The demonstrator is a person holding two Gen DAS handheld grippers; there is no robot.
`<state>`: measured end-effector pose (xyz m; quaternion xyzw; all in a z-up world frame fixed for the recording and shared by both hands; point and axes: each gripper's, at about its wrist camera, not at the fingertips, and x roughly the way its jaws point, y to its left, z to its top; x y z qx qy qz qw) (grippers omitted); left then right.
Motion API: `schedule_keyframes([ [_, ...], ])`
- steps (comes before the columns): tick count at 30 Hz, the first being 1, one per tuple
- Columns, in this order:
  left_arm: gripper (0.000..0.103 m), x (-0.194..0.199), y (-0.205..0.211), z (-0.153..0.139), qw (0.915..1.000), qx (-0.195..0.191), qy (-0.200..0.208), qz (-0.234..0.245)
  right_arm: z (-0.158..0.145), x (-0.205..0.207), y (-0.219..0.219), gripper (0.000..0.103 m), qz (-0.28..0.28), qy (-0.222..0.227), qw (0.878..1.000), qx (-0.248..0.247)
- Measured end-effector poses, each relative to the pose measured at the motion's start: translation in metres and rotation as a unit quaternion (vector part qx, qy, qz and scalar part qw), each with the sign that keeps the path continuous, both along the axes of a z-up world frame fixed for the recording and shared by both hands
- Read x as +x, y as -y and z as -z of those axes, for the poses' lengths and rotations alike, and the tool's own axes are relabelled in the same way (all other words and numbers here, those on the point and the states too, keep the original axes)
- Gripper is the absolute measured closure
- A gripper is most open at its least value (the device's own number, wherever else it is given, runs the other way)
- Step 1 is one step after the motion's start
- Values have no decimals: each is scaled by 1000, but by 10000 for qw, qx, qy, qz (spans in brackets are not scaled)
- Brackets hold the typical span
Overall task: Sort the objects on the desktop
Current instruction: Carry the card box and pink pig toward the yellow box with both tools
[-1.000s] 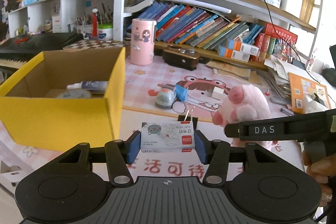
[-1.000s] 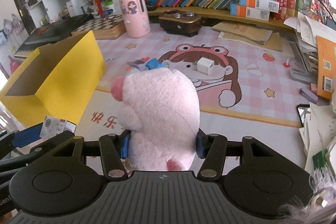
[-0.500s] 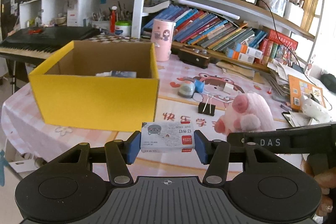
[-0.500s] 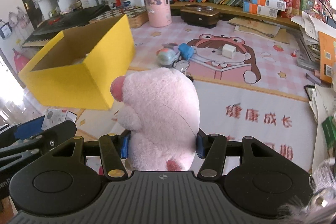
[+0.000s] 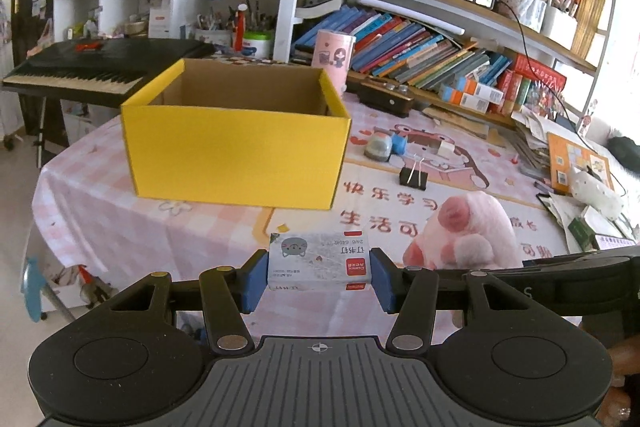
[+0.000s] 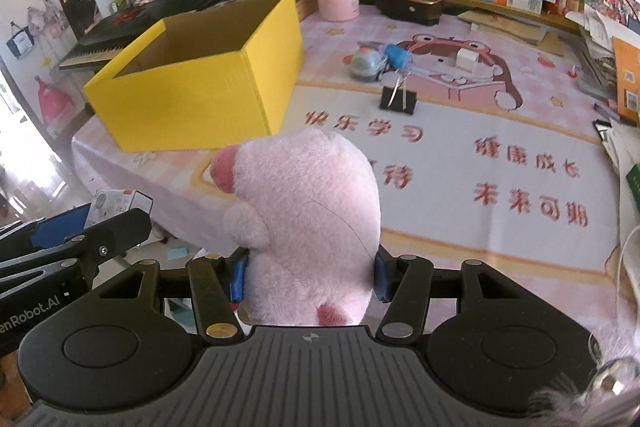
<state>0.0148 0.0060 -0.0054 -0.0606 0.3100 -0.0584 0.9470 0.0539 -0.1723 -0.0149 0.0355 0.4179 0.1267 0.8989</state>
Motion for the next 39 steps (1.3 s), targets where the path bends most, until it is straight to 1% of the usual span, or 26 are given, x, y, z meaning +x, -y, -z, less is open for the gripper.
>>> schedule_keyframes([
  [9,51,-19,-21,0,10000,21,2,-9,3,-17,-22,50,-29,-52,10000,55],
  [16,51,-27,-35,0,9999,23,50,-88,2,-24,-42,50,-181,-14,9998,32],
  [33,51,-35,-75,-2,9984,-12,134,-553,-1,-20,-89,50,-698,34,9976,-15],
  [39,51,-33,-80,-4,9983,7,159,-556,-4,-15,-98,50,-790,96,9968,-9],
])
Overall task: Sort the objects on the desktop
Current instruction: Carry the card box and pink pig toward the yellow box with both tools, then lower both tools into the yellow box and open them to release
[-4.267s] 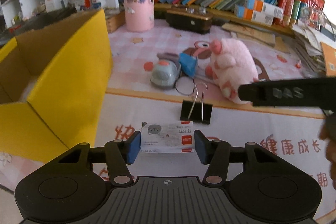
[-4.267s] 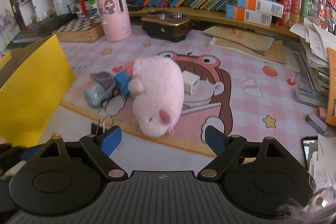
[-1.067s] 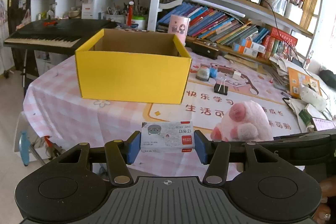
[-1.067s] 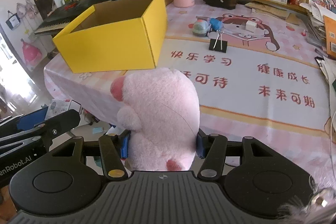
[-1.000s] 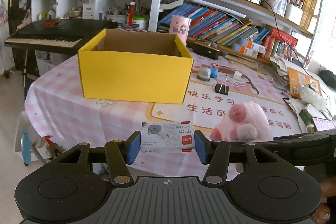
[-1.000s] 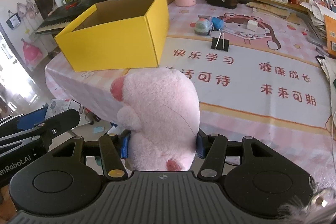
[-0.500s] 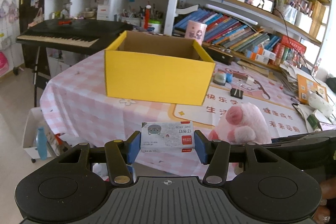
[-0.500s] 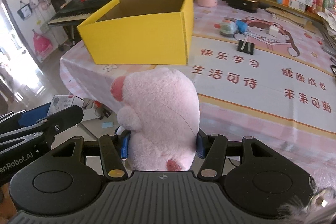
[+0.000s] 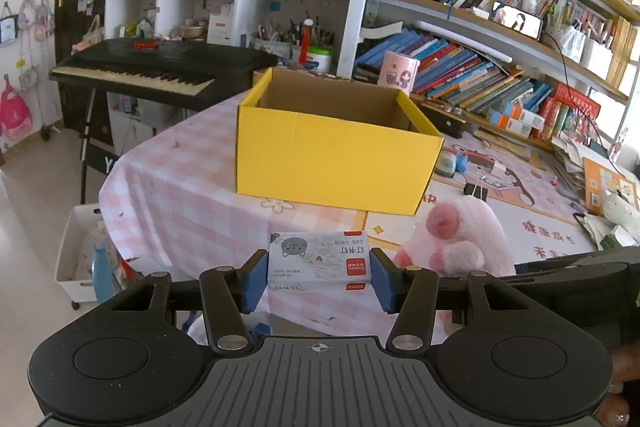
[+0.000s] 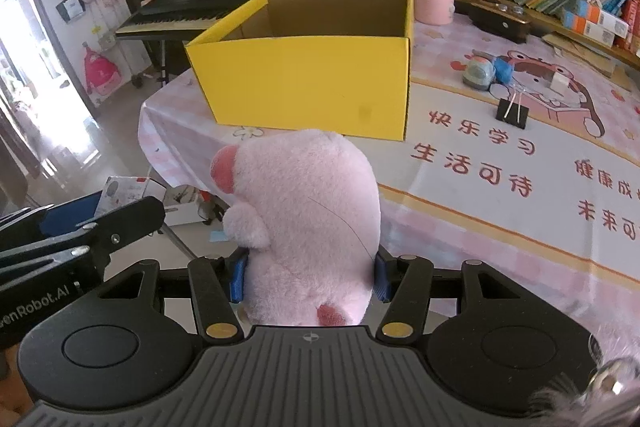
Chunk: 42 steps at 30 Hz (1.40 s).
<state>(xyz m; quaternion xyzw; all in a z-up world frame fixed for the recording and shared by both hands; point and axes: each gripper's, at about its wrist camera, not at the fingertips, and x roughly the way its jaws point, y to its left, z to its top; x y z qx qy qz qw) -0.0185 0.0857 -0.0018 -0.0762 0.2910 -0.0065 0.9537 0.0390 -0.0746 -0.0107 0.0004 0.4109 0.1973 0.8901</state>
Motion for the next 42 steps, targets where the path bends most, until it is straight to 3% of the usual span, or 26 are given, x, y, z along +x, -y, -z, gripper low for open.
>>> schedule_keyframes([
  [9,51,11,1,-2,10000,34,41,-61,-5,13,-4,50,-122,126,9998,-35],
  [17,51,45,6,-21,9991,229,328,-130,-30,47,1,50,-191,707,9972,158],
  [26,51,103,7,-46,9954,530,742,-289,-74,119,7,50,-252,1316,9897,502],
  [33,51,152,11,-51,9922,832,824,-439,-88,183,3,50,-424,1537,9853,620],
  [42,51,213,21,-35,9890,1330,482,-423,-77,253,-24,50,-798,1254,9872,584],
])
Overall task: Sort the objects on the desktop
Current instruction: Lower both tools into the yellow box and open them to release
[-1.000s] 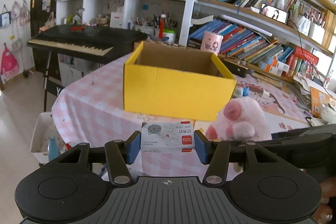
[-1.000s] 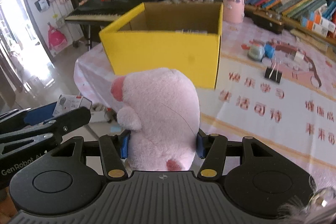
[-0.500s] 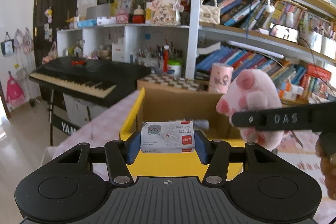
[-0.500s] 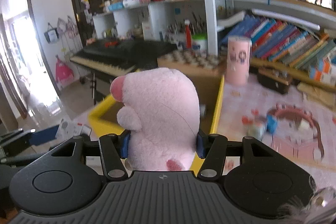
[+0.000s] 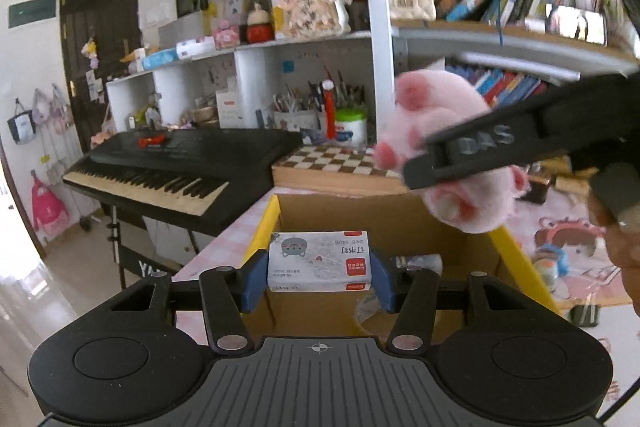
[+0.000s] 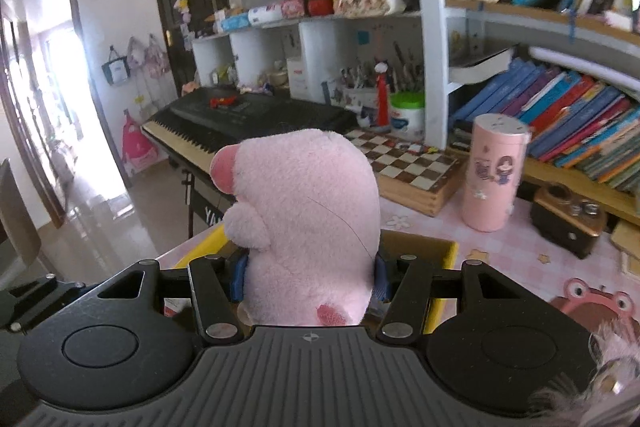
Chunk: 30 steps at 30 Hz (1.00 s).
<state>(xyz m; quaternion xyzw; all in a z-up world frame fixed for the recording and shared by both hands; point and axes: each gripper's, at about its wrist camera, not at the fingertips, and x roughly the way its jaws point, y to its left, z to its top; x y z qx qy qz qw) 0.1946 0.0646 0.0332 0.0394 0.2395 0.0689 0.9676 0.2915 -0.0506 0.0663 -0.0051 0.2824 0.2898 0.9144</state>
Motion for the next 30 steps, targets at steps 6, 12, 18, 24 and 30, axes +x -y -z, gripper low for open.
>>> schedule_keyframes([
  [6,50,32,5,17,9984,-51,-569,-37,22,39,-28,49,-323,-596,9974,-259],
  [12,50,46,3,32,9941,-339,-1013,-205,52,74,-65,49,-731,-1519,9836,-643],
  [18,50,51,-8,44,9877,-604,-1363,-470,78,96,-80,49,-700,-2062,9725,-827],
  [24,50,53,-6,47,9868,-523,-1449,-505,92,109,-81,48,-719,-2320,9664,-847],
  [30,49,58,-7,49,9871,-448,-1438,-542,91,111,-84,43,-750,-2268,9673,-858],
])
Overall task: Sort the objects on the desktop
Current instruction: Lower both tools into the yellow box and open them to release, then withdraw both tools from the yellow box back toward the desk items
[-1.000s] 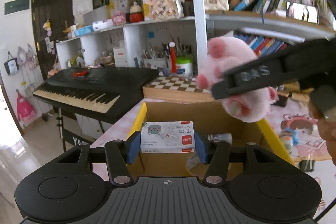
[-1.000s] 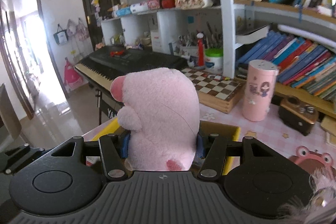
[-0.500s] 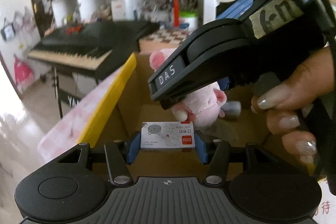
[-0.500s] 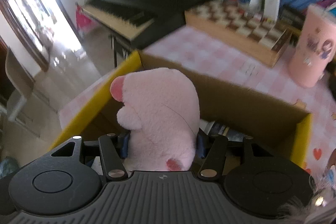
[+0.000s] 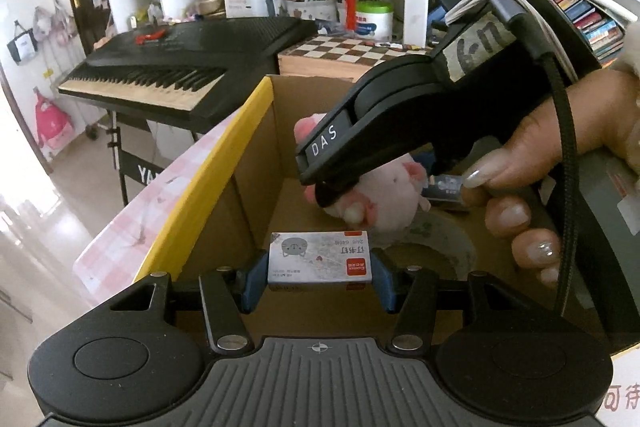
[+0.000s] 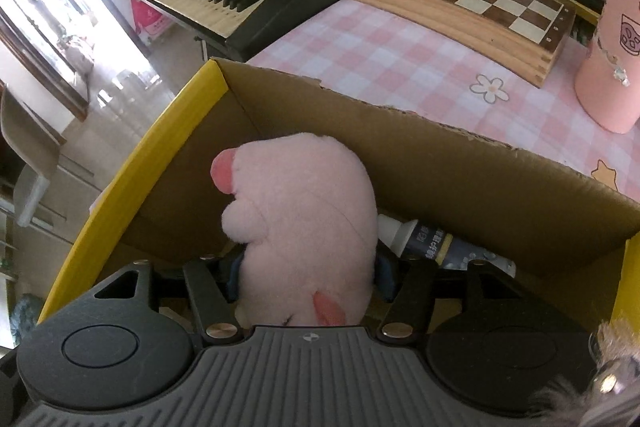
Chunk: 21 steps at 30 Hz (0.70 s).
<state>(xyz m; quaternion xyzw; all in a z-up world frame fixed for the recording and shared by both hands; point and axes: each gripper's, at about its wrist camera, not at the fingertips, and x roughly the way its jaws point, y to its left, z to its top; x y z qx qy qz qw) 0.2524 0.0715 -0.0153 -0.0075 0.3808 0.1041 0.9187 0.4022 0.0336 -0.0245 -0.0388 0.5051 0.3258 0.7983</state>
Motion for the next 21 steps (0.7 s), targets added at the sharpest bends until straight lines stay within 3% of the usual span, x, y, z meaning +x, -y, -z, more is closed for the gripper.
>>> schedule_keyframes([
  [2,47,-2,1,-1,10000,29,60,-9,-3,-1,1,38,-31,64,10000,63],
  [4,36,-5,2,-4,9998,77,163,-51,-9,-3,4,29,-38,161,9997,188],
  [6,34,-8,3,-9,9995,110,283,-58,-17,-6,9,19,-39,289,9991,303],
  [21,14,-59,7,-47,9938,13,1097,-168,-85,-71,63,19,368,1199,9876,941],
])
